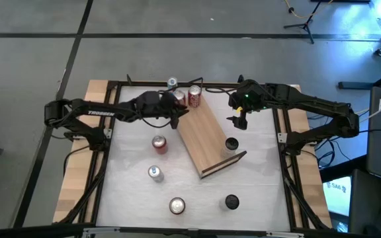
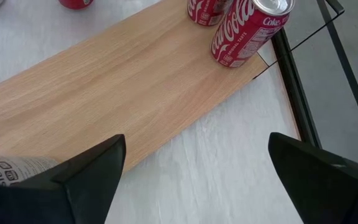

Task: Place canned beverage on shelf
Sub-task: Put the top red black soda can on the shelf

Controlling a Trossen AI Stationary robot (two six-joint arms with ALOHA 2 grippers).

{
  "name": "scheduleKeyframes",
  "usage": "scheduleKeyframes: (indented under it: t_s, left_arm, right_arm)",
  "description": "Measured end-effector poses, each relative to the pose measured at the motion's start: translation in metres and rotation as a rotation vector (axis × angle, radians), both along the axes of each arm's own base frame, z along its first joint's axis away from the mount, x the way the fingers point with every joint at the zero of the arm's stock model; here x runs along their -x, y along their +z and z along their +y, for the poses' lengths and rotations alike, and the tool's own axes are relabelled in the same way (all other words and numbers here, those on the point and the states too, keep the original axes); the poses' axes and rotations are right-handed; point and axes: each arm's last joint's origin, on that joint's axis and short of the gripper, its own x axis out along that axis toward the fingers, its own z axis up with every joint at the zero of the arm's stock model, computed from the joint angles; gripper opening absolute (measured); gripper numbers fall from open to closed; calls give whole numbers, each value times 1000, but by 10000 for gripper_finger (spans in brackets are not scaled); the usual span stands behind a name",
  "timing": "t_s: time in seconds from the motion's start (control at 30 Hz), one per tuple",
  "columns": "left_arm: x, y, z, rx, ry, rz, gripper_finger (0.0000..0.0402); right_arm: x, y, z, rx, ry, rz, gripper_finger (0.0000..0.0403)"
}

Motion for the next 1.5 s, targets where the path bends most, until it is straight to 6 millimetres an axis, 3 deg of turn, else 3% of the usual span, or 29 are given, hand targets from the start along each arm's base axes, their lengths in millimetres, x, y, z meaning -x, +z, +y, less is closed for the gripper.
scheduleKeyframes:
  t_s: [0.2, 0.4, 0.77, 1.1, 1.5]
  left_arm:
    - [-1, 16, 8, -142, -69, -138, 112]
    - [4, 22, 21, -173, 1, -186, 173]
    - [16, 22, 49, -49, 191, -234, 278]
    - [23, 29, 62, -86, 252, -300, 286]
    - [23, 29, 62, -97, 242, -293, 284]
  right_arm:
    - [0, 0, 0, 0, 0, 0, 390]
    - [0, 0, 0, 0, 0, 0, 390]
    - [0, 0, 0, 0, 0, 0, 390]
    - [0, 0, 0, 0, 0, 0, 390]
    - [0, 0, 0, 0, 0, -1, 390]
